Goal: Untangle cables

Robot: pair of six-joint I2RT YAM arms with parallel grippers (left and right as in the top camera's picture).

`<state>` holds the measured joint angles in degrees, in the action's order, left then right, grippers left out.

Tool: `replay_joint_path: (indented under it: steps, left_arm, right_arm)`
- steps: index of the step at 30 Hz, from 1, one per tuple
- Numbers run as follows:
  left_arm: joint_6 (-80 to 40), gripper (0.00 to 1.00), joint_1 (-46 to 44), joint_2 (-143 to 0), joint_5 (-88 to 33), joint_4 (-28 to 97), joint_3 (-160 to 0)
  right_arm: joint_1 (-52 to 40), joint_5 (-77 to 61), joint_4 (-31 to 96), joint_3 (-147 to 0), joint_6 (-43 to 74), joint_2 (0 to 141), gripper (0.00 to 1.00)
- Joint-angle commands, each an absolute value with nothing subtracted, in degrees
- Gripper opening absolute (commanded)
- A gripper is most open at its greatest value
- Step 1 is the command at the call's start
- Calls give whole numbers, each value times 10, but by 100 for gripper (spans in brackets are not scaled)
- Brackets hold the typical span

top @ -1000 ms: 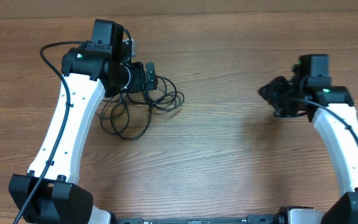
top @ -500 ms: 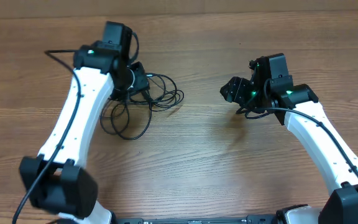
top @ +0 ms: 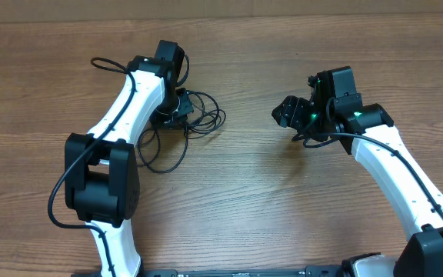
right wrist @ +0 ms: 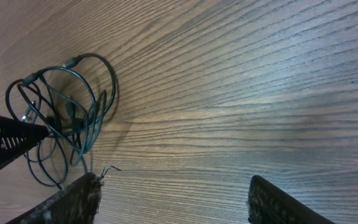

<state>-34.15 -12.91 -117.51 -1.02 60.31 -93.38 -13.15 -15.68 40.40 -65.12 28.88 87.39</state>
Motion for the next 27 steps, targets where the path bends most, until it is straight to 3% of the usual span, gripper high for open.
replay_joint_path:
  steps: [1, 4, 6, 11, 19, 27]
  left_arm:
    - [-343, 25, -132, -1177, -1, 593, -938]
    - [-343, 36, -132, -1177, -2, 587, -938]
    - [-343, 37, -131, -1177, 2, 582, -938]
    - [-334, 5, -133, -1178, 12, 578, -937]
    - [-251, 4, -141, -1154, -59, 622, -966]
    - [-173, 4, -142, -1055, -106, 662, -988]
  right_arm:
    - [-132, -155, 403, -646, 284, 878, 75]
    - [-132, -155, 402, -646, 284, 878, 76]
    - [-132, -155, 400, -646, 284, 878, 77]
    - [-132, -155, 397, -646, 284, 878, 77]
    - [-133, -216, 381, -641, 279, 917, 82]
    - [-176, -349, 263, -641, 144, 933, 86]
